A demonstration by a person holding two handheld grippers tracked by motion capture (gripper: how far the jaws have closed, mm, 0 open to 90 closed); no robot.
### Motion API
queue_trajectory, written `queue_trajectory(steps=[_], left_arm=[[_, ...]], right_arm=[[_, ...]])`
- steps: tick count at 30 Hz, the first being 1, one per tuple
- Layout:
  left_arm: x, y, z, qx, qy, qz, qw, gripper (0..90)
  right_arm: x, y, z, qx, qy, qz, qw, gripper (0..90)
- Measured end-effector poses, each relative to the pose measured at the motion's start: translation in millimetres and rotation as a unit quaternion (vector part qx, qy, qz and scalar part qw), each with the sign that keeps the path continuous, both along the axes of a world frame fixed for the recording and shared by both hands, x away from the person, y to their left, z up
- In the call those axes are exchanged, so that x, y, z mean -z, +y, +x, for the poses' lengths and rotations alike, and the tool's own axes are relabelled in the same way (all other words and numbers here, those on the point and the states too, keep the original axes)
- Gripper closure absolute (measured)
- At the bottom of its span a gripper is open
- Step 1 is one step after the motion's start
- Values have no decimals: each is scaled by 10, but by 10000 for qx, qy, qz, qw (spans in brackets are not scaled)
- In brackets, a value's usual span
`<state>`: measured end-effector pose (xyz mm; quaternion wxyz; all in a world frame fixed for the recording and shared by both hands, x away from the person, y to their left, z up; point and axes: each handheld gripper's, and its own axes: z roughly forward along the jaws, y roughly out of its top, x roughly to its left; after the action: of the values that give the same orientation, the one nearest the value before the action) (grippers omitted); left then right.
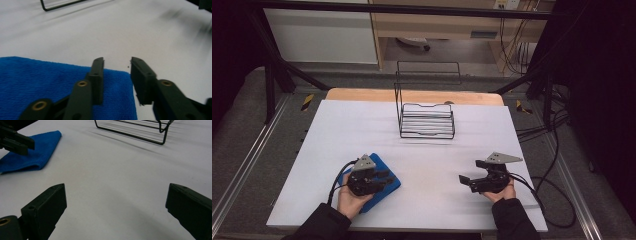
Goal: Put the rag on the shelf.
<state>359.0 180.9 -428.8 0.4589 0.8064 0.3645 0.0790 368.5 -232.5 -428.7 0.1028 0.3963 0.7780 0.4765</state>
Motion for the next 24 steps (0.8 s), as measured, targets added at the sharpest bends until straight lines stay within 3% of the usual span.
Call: queue_trajectory(steps=[1,2,5,6,7,9,11,14,15,16,19,24], left_arm=[[-24,39,4,-57,-2,11,10000,541],[-46,83,11,-112,-5,23,9999,459],[-96,241,42,-340,-43,75,9994,382],[-125,364,61,-503,-75,108,9986,314],[-125,364,61,-503,-75,108,9986,288],[-171,540,62,-742,-211,157,9969,252],[-179,592,64,-788,-201,169,9965,192],[-180,742,53,-932,-256,261,9950,155],[-174,790,49,-970,-274,302,9945,155],[-159,885,39,-1055,-295,353,9934,135],[-150,969,31,-1140,-333,398,9921,121],[-149,1157,0,-1400,-357,229,9892,115]], right_arm=[[0,0,0,0,0,0,10000,47],[-19,87,14,-39,13,4,10000,51],[-43,198,37,-113,27,-14,9999,55],[-72,327,59,-182,37,-43,9998,66],[-85,393,73,-222,61,-53,9997,68],[-103,540,96,-328,67,-52,9994,87],[-107,695,121,-447,103,-110,9989,100],[-89,937,163,-595,201,-185,9979,132],[-89,937,163,-595,201,-185,9979,132],[-77,1099,186,-732,239,-241,9967,164],[-57,1338,208,-929,295,-293,9948,220],[-7,1676,238,-1206,390,-380,9912,367]])
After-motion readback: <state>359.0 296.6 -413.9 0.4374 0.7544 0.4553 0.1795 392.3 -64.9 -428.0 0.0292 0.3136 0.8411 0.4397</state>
